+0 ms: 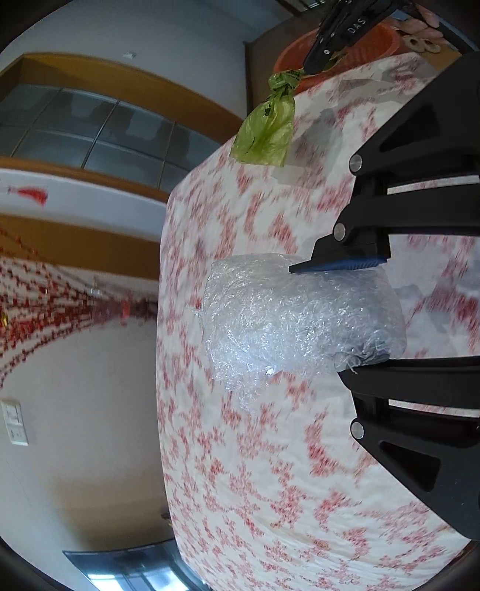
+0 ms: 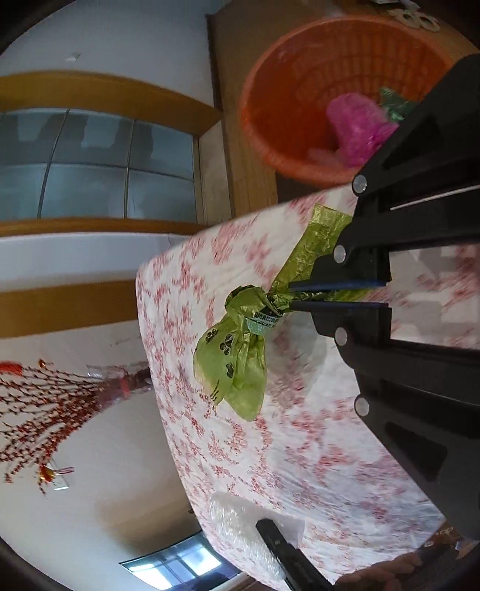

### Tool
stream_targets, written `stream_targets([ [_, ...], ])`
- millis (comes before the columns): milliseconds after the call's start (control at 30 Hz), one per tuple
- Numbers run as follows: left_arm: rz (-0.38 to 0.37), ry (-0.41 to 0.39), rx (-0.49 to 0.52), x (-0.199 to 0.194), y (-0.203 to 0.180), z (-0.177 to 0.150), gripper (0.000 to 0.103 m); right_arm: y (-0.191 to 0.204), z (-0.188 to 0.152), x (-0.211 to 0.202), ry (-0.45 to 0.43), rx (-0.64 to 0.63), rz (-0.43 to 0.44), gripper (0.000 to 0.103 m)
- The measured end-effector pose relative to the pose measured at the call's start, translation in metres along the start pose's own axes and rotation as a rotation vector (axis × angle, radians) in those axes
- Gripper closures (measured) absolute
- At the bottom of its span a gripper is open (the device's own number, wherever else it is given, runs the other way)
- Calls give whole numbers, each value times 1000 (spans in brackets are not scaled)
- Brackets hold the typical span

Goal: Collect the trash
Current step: 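Carry the bubble-wrap and light-green bags over the wastebasket with both tools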

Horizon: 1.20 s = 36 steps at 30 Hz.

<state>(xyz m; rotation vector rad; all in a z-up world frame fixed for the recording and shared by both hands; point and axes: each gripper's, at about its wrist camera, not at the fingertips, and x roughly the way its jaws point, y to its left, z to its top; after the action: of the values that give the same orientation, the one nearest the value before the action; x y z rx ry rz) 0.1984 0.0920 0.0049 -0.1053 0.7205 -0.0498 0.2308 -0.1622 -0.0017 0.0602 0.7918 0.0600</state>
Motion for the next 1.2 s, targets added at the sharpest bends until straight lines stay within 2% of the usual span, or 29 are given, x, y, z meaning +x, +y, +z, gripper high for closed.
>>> stream_targets([
  [600, -134, 12, 123, -22, -101, -22, 80, -81, -56, -89, -98, 145, -91, 96],
  [1200, -280, 54, 227, -20, -204, -37, 80, -154, -80, -115, -144, 281, -172, 96],
])
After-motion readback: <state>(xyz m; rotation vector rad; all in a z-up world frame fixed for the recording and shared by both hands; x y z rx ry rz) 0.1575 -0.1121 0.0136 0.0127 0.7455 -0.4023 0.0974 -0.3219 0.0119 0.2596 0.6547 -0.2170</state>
